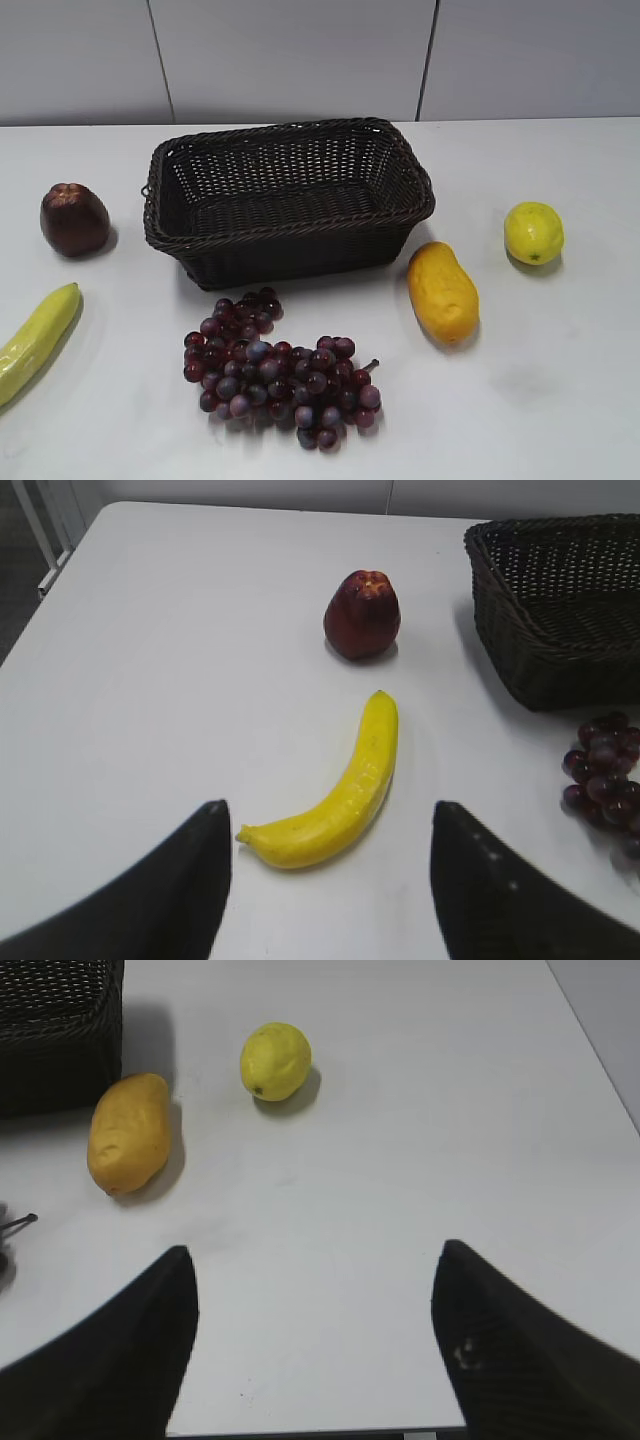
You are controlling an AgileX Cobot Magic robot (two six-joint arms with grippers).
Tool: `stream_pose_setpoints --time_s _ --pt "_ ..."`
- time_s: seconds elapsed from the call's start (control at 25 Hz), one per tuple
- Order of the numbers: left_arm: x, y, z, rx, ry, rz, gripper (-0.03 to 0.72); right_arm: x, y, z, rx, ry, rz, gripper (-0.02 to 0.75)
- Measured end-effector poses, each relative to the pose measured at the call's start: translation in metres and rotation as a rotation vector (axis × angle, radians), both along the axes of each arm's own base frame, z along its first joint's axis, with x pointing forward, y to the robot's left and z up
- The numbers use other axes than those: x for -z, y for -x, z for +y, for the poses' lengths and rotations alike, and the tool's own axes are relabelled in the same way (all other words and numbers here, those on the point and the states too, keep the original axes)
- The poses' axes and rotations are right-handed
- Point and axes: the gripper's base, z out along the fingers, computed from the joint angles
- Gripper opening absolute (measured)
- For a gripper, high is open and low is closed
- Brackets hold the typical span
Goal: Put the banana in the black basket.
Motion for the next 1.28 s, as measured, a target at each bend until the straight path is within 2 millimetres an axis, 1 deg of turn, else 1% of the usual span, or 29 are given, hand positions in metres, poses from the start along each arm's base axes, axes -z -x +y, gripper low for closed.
stream_pose_setpoints --time_s 0.16,0.2,0.24,0.32,0.36,0.4,0.52,0.56,0.6,0.68,0.72,0.8,0.88,1.0,1.04,1.12,1.28 --pt "-0.014 -0.026 -0.001 0.002 0.001 0.114 0.617 0.000 0.000 0.000 0.000 0.000 0.000 0.582" --pt "-0.018 -0.037 -0.001 0.005 0.001 0.147 0.617 0.000 0.000 0.000 0.000 0.000 0.000 0.582" --pt "-0.020 -0.053 -0.002 0.014 0.002 0.195 0.617 0.000 0.000 0.000 0.000 0.000 0.000 0.582" --pt "-0.021 -0.075 -0.004 0.022 0.010 0.254 0.617 0.000 0.000 0.000 0.000 0.000 0.000 0.582" --pt "-0.021 -0.079 -0.005 0.022 0.011 0.267 0.617 0.000 0.000 0.000 0.000 0.000 0.000 0.582" --pt "-0.017 -0.099 -0.006 0.023 0.013 0.342 0.616 0.000 0.000 0.000 0.000 0.000 0.000 0.582" --pt "-0.007 -0.132 -0.008 0.028 0.005 0.477 0.614 0.000 0.000 0.000 0.000 0.000 0.000 0.582" --pt "-0.005 -0.137 -0.008 0.032 0.001 0.499 0.611 0.000 0.000 0.000 0.000 0.000 0.000 0.582" --pt "0.002 -0.151 -0.009 0.043 -0.010 0.553 0.609 0.000 0.000 0.000 0.000 0.000 0.000 0.582" --pt "0.013 -0.168 -0.010 0.053 -0.015 0.623 0.607 0.000 0.000 0.000 0.000 0.000 0.000 0.582" --pt "0.014 -0.170 -0.010 0.053 -0.015 0.625 0.607 0.000 0.000 0.000 0.000 0.000 0.000 0.582" --pt "0.029 -0.188 -0.013 0.066 -0.005 0.675 0.605 0.000 0.000 0.000 0.000 0.000 0.000 0.582" --pt "0.039 -0.197 -0.021 0.101 -0.019 0.706 0.605 0.000 0.000 0.000 0.000 0.000 0.000 0.582" --pt "0.053 -0.205 -0.035 0.171 -0.070 0.747 0.603 0.000 0.000 0.000 0.000 0.000 0.000 0.582" --pt "0.053 -0.205 -0.035 0.171 -0.070 0.747 0.603 0.000 0.000 0.000 0.000 0.000 0.000 0.582" --pt "0.066 -0.213 -0.042 0.198 -0.089 0.780 0.603 0.000 0.000 0.000 0.000 0.000 0.000 0.582" --pt "0.082 -0.223 -0.044 0.198 -0.098 0.802 0.605 0.000 0.000 0.000 0.000 0.000 0.000 0.582"
